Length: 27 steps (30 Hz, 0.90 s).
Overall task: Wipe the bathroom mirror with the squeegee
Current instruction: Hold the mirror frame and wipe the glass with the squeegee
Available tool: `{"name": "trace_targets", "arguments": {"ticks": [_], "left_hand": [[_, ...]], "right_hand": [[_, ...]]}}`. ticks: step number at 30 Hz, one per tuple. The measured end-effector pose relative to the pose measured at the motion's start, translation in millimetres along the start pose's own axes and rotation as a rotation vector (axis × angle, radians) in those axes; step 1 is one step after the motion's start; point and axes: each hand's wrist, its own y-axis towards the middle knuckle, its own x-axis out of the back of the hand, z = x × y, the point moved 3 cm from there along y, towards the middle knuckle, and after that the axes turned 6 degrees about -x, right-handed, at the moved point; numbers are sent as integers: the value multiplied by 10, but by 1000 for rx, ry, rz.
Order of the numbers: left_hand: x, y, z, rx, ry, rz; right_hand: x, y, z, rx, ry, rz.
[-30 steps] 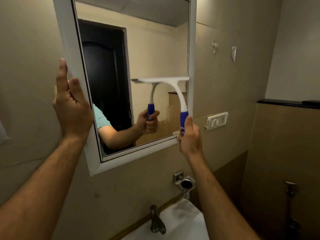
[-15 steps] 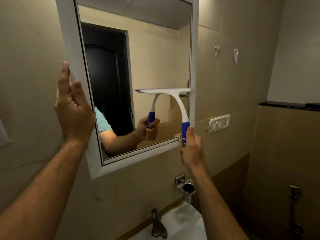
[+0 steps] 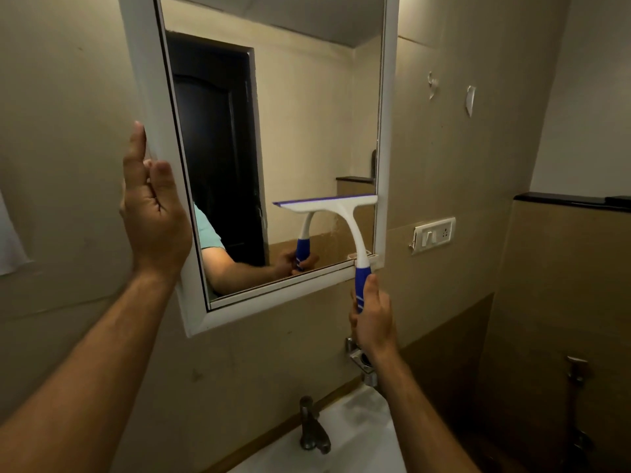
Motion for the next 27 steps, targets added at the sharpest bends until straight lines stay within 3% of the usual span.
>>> {"name": "trace_targets", "arguments": {"ticks": [8, 16, 23, 27], "left_hand": [[-2, -116, -10, 23, 41, -37], [-14, -336, -15, 70, 76, -14], [3, -383, -22, 99, 75, -30], [6, -389, -10, 107, 83, -35]], "right_hand": [[33, 231, 576, 64, 35, 63], [68, -46, -119, -20, 45, 52], [32, 241, 469, 120, 92, 82], [21, 271, 293, 105, 79, 64]]}}
